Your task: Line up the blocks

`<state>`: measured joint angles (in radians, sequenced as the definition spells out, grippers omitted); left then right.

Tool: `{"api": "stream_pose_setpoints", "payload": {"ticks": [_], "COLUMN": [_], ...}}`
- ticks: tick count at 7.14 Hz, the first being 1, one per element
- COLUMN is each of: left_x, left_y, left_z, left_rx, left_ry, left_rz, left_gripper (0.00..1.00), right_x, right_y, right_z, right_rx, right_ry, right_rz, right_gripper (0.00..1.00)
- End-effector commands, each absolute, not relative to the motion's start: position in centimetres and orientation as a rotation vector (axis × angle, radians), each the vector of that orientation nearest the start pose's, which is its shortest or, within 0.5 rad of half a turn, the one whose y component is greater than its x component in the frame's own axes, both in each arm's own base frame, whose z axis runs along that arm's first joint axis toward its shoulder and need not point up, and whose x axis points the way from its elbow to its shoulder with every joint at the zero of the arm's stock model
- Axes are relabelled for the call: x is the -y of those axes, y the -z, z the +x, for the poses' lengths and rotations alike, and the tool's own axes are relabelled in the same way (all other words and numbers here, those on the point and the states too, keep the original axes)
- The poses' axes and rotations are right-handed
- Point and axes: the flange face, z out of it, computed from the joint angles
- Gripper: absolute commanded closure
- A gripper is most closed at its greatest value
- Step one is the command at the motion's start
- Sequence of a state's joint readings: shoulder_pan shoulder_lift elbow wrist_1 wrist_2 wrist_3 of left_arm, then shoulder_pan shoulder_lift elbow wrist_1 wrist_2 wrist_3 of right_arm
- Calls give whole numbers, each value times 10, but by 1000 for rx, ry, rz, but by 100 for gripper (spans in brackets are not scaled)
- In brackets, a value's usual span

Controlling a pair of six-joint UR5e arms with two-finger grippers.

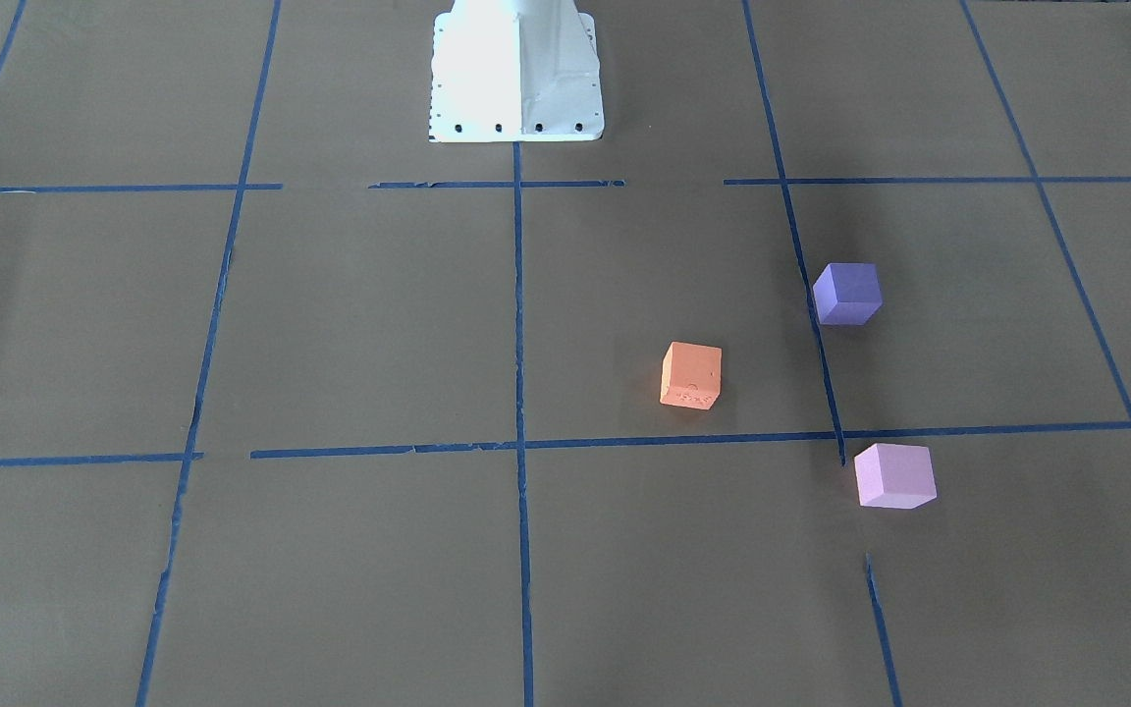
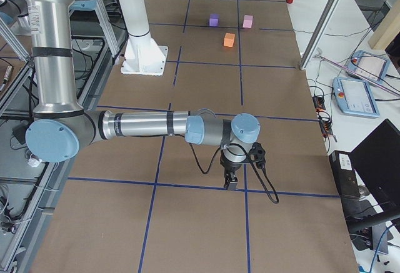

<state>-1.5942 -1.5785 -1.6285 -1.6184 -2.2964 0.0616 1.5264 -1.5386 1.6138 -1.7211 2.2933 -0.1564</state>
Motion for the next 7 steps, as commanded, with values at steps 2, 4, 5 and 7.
{"api": "stream_pose_setpoints", "payload": {"ticks": [2, 4, 5, 7], "left_x": [513, 523, 550, 578], "left_y": [-606, -572, -527, -434], "left_z": [-76, -28, 34, 138], "left_rx": [-712, -830, -894, -935], "left_ry": [-124, -207, -180, -183], "left_rz": [248, 371, 327, 344], "left_gripper": [0, 0, 0, 0], "right_x": [501, 501, 501, 501], "right_y": [-640, -640, -640, -640], "right_z": [45, 46, 45, 46], "right_rx": [726, 726, 726, 726], "right_ry": [165, 165, 165, 163], "right_rz": [-31, -30, -31, -31], "right_gripper": [0, 0, 0, 0]}}
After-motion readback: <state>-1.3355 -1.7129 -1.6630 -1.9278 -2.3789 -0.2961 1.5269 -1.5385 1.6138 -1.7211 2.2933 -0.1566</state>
